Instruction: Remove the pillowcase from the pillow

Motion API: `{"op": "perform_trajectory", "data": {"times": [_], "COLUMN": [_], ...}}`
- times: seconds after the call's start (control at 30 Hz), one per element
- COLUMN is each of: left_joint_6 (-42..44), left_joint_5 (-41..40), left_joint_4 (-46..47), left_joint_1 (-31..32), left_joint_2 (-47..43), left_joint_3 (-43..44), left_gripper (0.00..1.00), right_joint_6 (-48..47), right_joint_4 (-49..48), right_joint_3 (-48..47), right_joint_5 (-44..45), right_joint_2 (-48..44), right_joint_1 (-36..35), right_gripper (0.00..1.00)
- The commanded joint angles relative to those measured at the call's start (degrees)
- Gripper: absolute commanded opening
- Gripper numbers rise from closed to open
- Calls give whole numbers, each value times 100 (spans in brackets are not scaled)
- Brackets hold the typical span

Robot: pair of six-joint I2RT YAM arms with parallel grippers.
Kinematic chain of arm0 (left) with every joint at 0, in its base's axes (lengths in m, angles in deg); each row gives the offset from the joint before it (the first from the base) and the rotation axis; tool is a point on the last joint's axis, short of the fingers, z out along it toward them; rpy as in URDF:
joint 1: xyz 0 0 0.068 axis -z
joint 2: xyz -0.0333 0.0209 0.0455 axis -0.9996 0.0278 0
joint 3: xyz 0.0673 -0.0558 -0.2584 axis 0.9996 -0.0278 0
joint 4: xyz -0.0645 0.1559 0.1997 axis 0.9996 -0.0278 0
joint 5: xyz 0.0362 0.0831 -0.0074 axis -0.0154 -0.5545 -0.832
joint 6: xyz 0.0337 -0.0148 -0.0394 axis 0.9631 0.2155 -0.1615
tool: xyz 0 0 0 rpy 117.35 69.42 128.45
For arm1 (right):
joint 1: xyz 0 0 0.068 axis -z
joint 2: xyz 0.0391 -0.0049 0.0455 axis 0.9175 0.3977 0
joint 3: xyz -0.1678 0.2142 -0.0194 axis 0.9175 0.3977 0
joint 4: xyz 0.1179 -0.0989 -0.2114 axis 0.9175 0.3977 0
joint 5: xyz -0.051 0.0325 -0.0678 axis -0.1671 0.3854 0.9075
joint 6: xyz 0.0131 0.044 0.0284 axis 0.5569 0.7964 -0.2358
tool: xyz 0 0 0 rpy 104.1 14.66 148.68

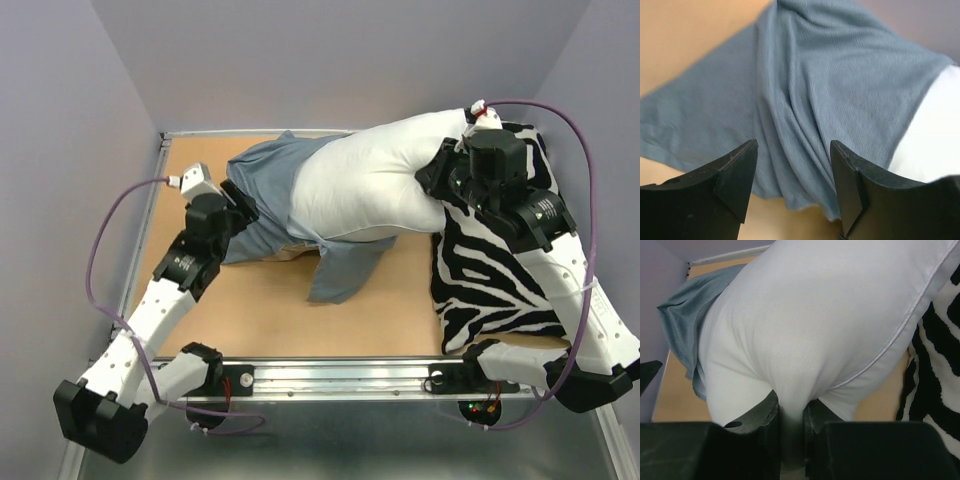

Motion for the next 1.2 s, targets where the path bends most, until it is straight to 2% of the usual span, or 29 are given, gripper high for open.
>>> {"op": "perform_trajectory", "data": {"times": [0.0, 0.07, 0.23, 0.43, 0.7, 0.77, 0.83, 0.87, 0.9, 1.0, 1.03, 1.1, 1.17], "left_joint_6": [-1495, -1951, -1902, -1595, -1532, -1506, -1454, -1401, -1349, -1007, -962, -613, -338], "left_joint_5": [-208, -269, -348, -51, -24, -41, -128, -199, -286, -962, -1460, -1772, -1467], "left_joint_4": [290, 753, 1949, 3829, 4219, 4245, 4150, 3801, 3528, 2175, 1788, 980, 757], "left_joint_1": [453, 794, 1332, 1368, 1350, 1289, 1227, 1157, 1122, 1034, 973, 719, -289], "left_joint_2": [-550, -823, -1009, -693, 124, 143, 46, -24, -225, -629, -701, -693, -553], "left_joint_3": [-1097, -1565, -2488, -3226, -3114, -3114, -3070, -3009, -2921, -2316, -1940, -1603, -1339], "left_gripper": [70, 70, 70, 72, 70, 57, 35, 9, 0, 0, 0, 0, 0], "right_joint_6": [3, 3, -32, -23, -58, -67, -84, -102, -111, -172, -198, -234, -295], "right_joint_4": [-937, -964, -972, -981, -981, -973, -972, -972, -964, -929, -894, -850, -692], "right_joint_3": [47, 91, 223, 285, 250, 223, 214, 214, 206, 179, 127, 22, -329], "right_joint_5": [62, 62, 97, 53, 88, 80, 106, 124, 150, 325, 482, 650, 783], "right_joint_2": [-240, -266, -310, -292, -284, -275, -284, -292, -293, -310, -301, -328, -293], "right_joint_1": [-5, -5, -5, -5, -5, -5, -5, -5, -5, -5, -5, -5, -5], "right_gripper": [1, 1, 1, 1, 0, 0, 1, 0, 1, 1, 1, 1, 1]}}
